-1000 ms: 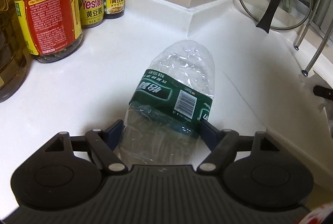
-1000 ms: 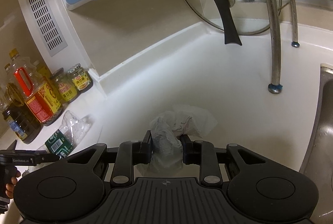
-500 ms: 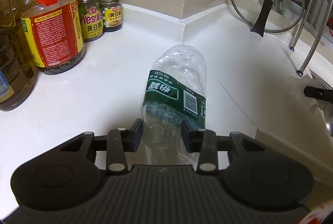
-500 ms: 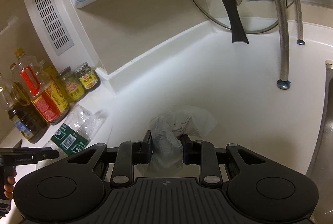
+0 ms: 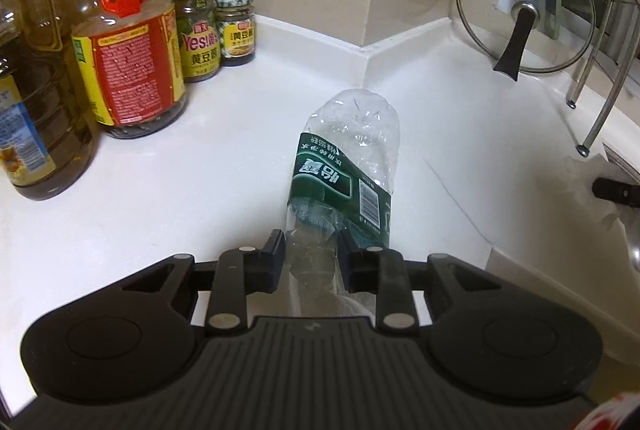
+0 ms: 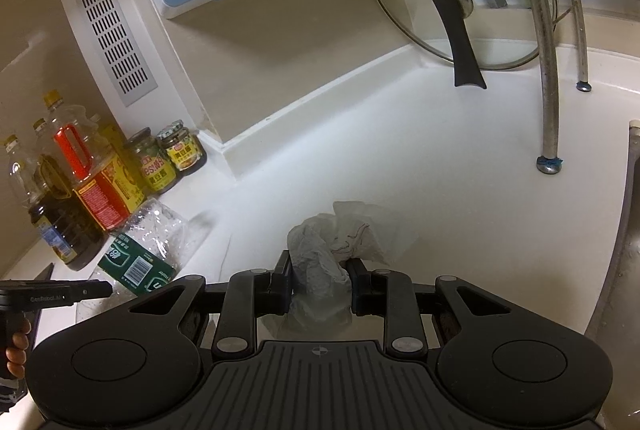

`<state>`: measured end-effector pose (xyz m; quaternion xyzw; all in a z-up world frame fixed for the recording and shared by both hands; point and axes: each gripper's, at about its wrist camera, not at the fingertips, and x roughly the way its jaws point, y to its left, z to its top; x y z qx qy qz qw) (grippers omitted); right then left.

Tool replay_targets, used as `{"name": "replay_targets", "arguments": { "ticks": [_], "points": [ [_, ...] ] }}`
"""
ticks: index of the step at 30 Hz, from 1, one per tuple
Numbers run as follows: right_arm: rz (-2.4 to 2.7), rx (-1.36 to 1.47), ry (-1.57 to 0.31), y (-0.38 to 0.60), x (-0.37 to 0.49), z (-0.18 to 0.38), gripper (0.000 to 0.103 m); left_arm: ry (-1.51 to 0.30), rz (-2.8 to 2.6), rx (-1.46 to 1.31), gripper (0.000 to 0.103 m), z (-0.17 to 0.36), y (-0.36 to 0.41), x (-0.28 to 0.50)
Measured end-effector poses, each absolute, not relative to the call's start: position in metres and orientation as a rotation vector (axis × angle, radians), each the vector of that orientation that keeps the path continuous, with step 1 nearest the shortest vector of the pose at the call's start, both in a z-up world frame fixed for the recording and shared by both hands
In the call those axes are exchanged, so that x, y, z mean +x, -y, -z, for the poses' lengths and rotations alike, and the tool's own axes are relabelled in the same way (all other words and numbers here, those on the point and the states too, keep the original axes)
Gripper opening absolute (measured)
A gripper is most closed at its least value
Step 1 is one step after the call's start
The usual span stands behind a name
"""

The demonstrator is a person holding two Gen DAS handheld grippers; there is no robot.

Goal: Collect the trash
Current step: 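Carry the water bottle and tissue with both tools over the wastebasket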

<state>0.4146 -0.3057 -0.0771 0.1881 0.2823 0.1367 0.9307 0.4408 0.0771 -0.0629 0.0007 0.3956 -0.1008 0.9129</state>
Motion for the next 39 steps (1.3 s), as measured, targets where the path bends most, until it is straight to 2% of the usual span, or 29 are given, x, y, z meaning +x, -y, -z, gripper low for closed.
{"name": "replay_targets", "arguments": {
  "ticks": [15,39],
  "points": [
    [-0.391,0.386,-0.551,0.307,0.393,0.069,0.027,-0.77,0.154,-0.033,0.025,0.045,-0.075,0.399],
    [-0.788,0.277,-0.621,0.285,0.309,0.076,0.027,-0.738,0.01,-0.171,0.025,0.029,-0.018,0.236]
  ]
}}
